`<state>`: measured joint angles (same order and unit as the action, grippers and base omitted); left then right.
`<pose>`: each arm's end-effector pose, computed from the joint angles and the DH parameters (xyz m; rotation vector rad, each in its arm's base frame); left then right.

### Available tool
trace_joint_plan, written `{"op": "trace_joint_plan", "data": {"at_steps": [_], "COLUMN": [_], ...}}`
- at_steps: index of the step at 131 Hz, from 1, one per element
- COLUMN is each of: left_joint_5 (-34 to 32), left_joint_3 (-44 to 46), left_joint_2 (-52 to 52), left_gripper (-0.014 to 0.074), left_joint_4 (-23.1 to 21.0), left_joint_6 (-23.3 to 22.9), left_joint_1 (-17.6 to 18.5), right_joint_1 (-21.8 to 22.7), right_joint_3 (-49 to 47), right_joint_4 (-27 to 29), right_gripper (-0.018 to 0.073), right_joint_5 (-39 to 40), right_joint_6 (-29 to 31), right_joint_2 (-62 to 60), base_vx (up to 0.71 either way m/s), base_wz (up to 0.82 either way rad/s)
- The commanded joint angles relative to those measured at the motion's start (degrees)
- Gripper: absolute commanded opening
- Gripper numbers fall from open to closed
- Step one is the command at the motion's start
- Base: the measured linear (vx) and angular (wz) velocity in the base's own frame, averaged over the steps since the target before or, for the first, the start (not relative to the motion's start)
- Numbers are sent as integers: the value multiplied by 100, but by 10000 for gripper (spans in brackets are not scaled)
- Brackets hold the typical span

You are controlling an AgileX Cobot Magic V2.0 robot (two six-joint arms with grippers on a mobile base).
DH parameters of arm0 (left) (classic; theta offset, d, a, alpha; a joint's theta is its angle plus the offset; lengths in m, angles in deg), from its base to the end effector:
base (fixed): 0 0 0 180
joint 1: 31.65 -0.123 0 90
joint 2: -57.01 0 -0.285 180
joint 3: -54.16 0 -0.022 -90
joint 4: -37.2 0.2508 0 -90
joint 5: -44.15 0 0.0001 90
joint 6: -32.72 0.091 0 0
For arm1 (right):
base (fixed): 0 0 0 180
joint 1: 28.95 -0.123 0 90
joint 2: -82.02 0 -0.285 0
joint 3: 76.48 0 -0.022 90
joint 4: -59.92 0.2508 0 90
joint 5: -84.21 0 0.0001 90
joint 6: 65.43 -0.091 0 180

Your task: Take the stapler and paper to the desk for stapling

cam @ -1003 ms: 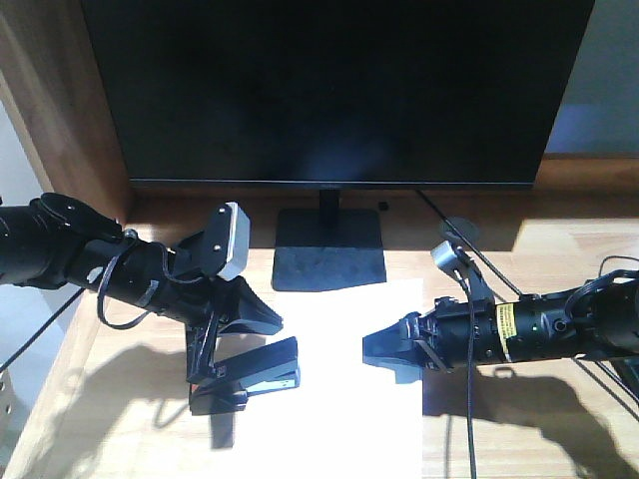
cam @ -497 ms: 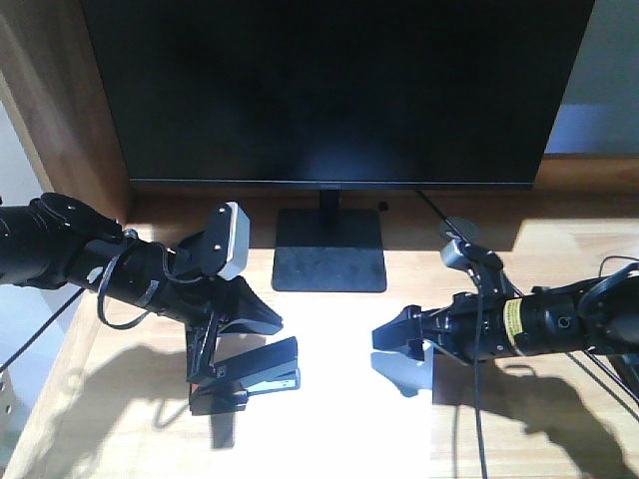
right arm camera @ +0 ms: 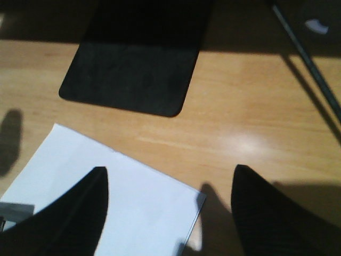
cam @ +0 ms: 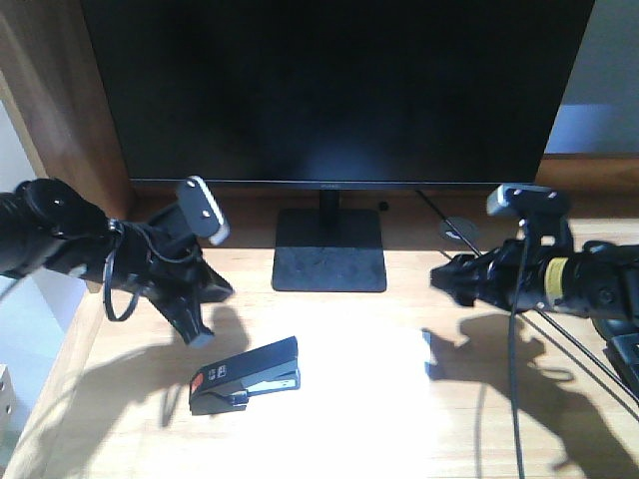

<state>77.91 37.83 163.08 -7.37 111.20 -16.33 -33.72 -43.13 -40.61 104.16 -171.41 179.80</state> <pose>0.3252 -0.1259 0.2101 1.2711 2.1503 -0.3470 0.2991 0.0555 0.1964 -0.1674 2.3427 0.4843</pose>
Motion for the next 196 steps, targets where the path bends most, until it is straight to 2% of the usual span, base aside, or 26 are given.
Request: {"op": "trace_joint_plan", "data": {"at_steps": [1,14,23,24,30,42,52,67,106,128,156,196], "left_joint_5": [-383,-553,-643,-650,-679,-744,-812,-1109,-2727,-3260,-3508,-3292], "left_joint_3": [106,106,106,106,106,99,62,-165,-1497,-2050,-2604,-3283], "left_joint_2": [-483,-713,-840,-866,-956,-1138,-1304,-1611,-2820,-3624,-4624,-6130], "left_gripper": [-6,-6,-6,-6,-6,-6,-6,-6,-6,-6,-6,-6], "left_joint_4": [665,1406,1820,1948,2192,2632,2831,2847,2847,2847,2847,2854], "left_joint_6": [-1149,-2332,-3069,-3291,-3697,-4300,-4390,-4448,-4604,-4604,-4604,-4588], "left_joint_1": [-18,-137,-224,-245,-301,-366,-366,-366,-366,-366,-366,-366], "right_joint_1": [20,20,20,20,20,20,20,20,15,15,15,15], "right_joint_3": [-114,-114,-114,-109,-103,-97,-97,-97,-97,98,1188,2116], "right_joint_4": [-251,-251,-251,-251,-251,-251,-251,-251,-251,-251,-251,-245], "right_gripper": [372,242,125,101,1,-11,-5,-5,-3,-3,-3,-3], "right_joint_5": [-296,-445,-456,-456,-456,-562,-747,-938,-1714,-1727,-1726,-1344], "right_joint_6": [-2,-2,-2,-2,4,6,26,133,609,781,781,776], "right_joint_2": [-498,-797,-996,-1036,-1168,-1388,-1560,-1836,-2752,-3303,-4402,-6412], "base_vx": [0,0,0,0,0,0,0,0,0,0,0,0], "base_wz": [0,0,0,0,0,0,0,0,0,0,0,0]}}
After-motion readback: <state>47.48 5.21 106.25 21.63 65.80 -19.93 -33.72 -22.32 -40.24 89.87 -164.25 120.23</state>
